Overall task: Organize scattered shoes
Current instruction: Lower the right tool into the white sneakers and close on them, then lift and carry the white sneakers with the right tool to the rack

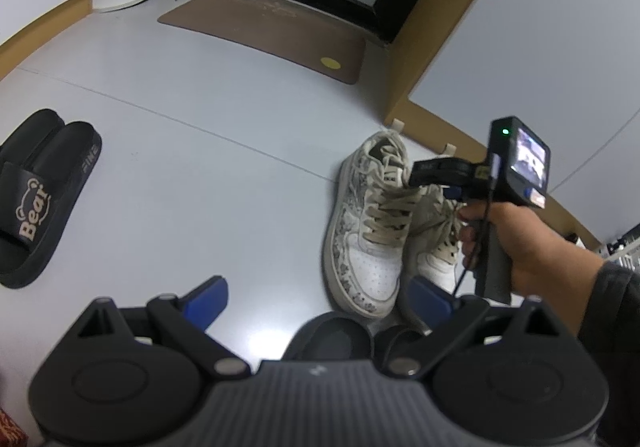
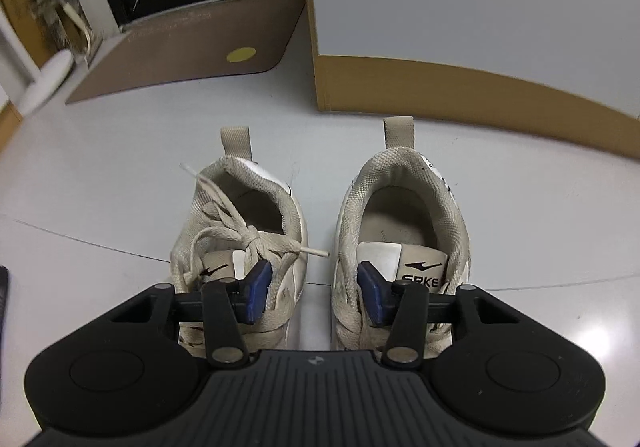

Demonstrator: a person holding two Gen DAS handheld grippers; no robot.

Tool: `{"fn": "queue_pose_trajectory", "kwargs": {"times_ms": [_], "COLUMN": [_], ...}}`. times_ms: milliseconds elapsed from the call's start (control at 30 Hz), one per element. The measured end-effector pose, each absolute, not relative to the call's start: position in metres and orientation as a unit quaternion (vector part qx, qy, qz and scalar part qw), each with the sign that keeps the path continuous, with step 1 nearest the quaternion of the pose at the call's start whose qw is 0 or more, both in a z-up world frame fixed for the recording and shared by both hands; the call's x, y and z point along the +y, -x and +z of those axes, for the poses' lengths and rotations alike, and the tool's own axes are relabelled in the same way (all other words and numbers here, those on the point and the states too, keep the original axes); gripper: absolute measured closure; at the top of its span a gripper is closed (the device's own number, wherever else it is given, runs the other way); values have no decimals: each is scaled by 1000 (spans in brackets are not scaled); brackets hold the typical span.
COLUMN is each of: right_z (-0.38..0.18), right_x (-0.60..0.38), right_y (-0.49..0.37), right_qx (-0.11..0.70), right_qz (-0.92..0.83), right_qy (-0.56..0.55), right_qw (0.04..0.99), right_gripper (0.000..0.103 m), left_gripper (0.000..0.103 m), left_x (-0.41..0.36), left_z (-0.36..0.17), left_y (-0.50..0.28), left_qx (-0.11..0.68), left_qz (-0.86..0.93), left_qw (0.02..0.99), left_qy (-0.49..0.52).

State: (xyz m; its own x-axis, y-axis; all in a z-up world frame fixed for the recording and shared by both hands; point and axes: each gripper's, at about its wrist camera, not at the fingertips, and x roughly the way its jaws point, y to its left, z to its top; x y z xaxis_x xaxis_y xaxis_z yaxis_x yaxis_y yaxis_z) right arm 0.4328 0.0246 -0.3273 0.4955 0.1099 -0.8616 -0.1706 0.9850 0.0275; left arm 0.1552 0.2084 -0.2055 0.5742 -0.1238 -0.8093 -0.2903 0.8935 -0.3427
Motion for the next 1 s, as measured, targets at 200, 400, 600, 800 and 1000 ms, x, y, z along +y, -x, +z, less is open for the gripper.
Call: {"fn": "queue_pose_trajectory", "kwargs": {"times_ms": [200,400,600,800,1000], "right_z": [-346,-354,-354,-350,-333], "right_x": [24,24,20,7,-15], "right_y": [-433,-434,-428,-423,-427], "right_qx": [489,486,468,448,427], "right_qz": [63,71,78,73,60], "right_qy": [18,32,34,20,13], "right_qw": [870,870,880,891,902], "right_gripper": [53,69,81,82,82], "left_gripper": [5,5,5,5,5], "left_x": [211,212,213,213,207], "left_z": [-210,-213,-213,-213,-213], "left_y": [-154,-155,-155,-156,-157], "left_qx": [462,465,466,466,465], "left_qz": [56,54,53,52,48], "left_qw": [856,854,855,855,857], "left_qy": [227,224,223,221,218]}}
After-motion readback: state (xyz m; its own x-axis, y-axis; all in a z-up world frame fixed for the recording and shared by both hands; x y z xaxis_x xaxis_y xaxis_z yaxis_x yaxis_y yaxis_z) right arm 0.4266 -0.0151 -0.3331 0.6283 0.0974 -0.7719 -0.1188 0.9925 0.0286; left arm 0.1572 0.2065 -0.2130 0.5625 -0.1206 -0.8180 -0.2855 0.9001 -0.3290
